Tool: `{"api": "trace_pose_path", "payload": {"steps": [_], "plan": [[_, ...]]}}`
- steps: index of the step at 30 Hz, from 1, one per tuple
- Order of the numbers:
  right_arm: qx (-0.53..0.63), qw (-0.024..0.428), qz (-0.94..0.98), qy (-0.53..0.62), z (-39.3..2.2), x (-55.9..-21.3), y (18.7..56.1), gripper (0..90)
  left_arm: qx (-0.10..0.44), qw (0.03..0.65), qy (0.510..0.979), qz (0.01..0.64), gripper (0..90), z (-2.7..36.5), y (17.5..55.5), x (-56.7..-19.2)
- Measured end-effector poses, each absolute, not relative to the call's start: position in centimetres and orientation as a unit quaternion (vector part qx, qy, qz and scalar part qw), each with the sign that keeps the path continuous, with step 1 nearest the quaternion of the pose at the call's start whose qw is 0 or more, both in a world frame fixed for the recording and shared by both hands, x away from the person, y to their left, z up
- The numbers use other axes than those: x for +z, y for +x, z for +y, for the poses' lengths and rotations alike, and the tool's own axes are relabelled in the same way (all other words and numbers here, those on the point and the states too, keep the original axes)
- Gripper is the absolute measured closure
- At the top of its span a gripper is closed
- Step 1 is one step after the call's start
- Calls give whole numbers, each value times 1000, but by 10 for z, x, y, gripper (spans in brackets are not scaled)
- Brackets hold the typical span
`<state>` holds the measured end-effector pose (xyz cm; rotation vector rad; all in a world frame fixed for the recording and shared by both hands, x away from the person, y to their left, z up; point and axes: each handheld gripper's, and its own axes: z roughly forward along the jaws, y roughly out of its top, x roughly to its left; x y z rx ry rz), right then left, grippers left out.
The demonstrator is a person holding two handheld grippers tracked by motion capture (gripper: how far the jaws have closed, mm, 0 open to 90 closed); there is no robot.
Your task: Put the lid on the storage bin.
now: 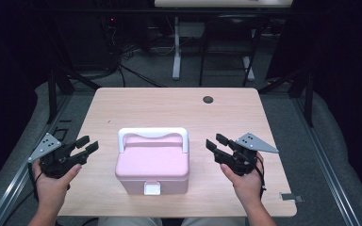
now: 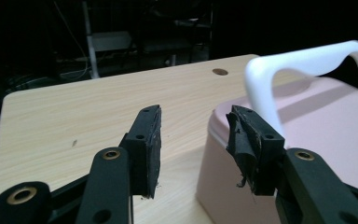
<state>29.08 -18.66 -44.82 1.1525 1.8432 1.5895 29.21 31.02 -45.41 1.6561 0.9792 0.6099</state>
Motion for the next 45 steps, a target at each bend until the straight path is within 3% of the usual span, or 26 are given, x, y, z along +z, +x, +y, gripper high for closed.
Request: {"api": "trace_pose_path", "payload": {"steps": [14,26,45], "plan": [[551,250,641,472,-220,-481,293,505,261,510,677,462,483,330,301,-491],[504,284,663,475,-222,-516,303,501,253,489,686,476,479,339,306,-521],[464,251,686,501,-217,-549,318,501,237,455,701,496,479,342,314,-550]]}}
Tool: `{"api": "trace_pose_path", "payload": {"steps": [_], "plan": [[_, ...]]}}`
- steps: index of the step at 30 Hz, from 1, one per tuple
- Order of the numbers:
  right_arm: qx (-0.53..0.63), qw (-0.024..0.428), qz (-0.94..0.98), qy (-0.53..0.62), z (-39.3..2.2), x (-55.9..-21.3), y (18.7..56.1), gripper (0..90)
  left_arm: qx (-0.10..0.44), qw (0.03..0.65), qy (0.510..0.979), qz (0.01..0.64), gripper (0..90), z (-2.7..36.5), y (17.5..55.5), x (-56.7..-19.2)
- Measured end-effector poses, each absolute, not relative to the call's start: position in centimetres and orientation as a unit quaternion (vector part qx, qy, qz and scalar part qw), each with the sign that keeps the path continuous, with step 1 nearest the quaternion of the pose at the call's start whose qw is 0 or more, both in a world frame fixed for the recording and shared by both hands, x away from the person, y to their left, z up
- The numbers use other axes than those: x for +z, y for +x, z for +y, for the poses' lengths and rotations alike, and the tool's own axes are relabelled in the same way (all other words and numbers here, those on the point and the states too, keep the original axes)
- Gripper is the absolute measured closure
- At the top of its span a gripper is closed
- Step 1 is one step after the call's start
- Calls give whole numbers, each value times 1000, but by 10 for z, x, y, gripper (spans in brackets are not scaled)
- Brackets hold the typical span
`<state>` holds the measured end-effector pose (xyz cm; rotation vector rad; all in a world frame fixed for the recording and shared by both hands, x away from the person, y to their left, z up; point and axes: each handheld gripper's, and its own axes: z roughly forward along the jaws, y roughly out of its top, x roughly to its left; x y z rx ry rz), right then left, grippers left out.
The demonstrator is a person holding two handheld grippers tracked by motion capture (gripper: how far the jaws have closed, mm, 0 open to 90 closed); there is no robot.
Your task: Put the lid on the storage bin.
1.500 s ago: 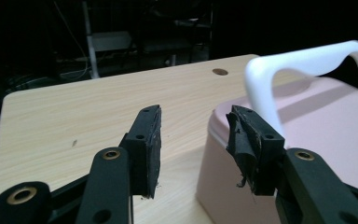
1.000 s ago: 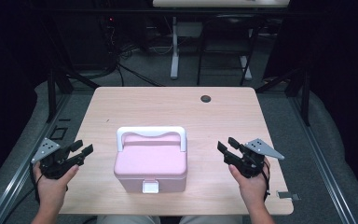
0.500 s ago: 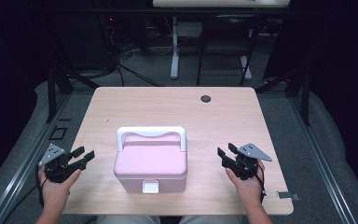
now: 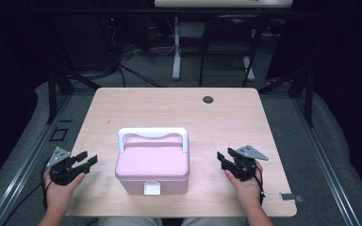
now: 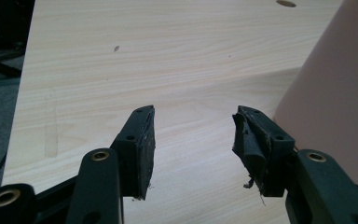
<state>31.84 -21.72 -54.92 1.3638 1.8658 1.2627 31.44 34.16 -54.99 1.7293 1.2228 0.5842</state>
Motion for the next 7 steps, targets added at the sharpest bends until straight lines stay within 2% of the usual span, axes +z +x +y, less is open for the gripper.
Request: {"api": "trace_pose_path", "payload": {"steps": [7], "plan": [[456,245,689,507,-217,-553,321,501,221,450,697,513,476,347,318,-556]]}}
